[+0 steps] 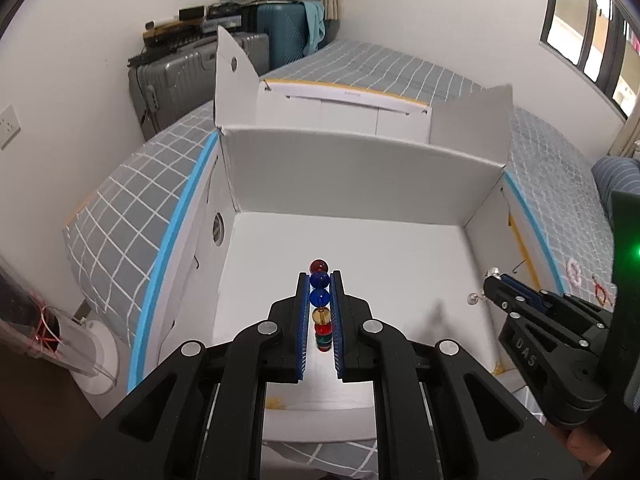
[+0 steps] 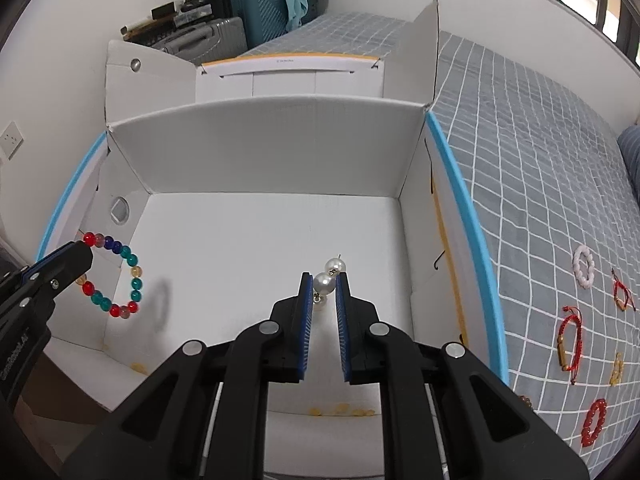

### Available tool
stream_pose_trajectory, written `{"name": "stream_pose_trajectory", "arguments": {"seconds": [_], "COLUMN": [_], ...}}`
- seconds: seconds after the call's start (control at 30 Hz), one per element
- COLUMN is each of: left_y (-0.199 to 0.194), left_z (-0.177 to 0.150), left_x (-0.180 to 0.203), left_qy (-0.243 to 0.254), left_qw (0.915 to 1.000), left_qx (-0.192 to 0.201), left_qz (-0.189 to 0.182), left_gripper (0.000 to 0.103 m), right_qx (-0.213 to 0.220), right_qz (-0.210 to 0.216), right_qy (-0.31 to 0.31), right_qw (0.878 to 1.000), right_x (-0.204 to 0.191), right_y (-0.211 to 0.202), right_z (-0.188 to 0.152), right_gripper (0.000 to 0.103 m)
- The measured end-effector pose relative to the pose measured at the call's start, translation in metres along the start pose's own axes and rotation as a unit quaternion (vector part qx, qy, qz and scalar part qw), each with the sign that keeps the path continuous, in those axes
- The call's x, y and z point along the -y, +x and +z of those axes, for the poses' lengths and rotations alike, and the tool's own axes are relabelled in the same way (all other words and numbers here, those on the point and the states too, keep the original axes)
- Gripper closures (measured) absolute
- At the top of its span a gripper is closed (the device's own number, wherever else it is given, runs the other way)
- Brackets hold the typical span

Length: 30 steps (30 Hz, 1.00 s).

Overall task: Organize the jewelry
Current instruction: 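Open both tools to drop the bracelet and pendant in the box, then move both open tools back over the bracelets on the bed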

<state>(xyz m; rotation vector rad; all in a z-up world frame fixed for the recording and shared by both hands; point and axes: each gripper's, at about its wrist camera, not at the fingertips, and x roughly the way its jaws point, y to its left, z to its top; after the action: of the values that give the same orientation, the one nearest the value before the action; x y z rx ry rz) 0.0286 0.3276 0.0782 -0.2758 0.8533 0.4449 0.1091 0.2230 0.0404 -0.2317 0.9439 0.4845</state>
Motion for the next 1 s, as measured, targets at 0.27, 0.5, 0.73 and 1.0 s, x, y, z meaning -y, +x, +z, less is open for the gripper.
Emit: {"name": "stream_pose_trajectory", "arguments": {"seconds": [0.27, 0.5, 0.73, 1.0], "left_y": [0.016, 0.009, -0.003, -0.012], "left_z": [0.000, 0.001, 0.001, 0.002], "left_x": [0.000, -0.004, -0.004, -0.004], "left_qy": [-0.002, -0.013, -0.011, -0.016], "left_qw": [0.9996, 0.9996, 0.9997, 0.9996], "left_qx": [-0.026, -0.018, 0.002, 0.015], "left_qz": [0.009, 0.016, 0.022, 0.018], "left_gripper": [0.093, 0.059, 0.031, 0.015], "right_qx": [-0.015, -0.003, 0.010, 0.013], "right_qz": [-0.001, -0.006, -0.010, -0.006], "right_qy": [0.013, 0.017, 0.020, 0.026], "right_qw": [1.000, 1.000, 1.000, 1.000], "right_x": [0.007, 0.008, 0.010, 0.017], "right_y": [0.009, -0.001, -0.010, -0.018], "right_z": [0.000, 0.000, 0.002, 0.001], "right_gripper": [0.090, 0.049, 0.024, 0.016]}}
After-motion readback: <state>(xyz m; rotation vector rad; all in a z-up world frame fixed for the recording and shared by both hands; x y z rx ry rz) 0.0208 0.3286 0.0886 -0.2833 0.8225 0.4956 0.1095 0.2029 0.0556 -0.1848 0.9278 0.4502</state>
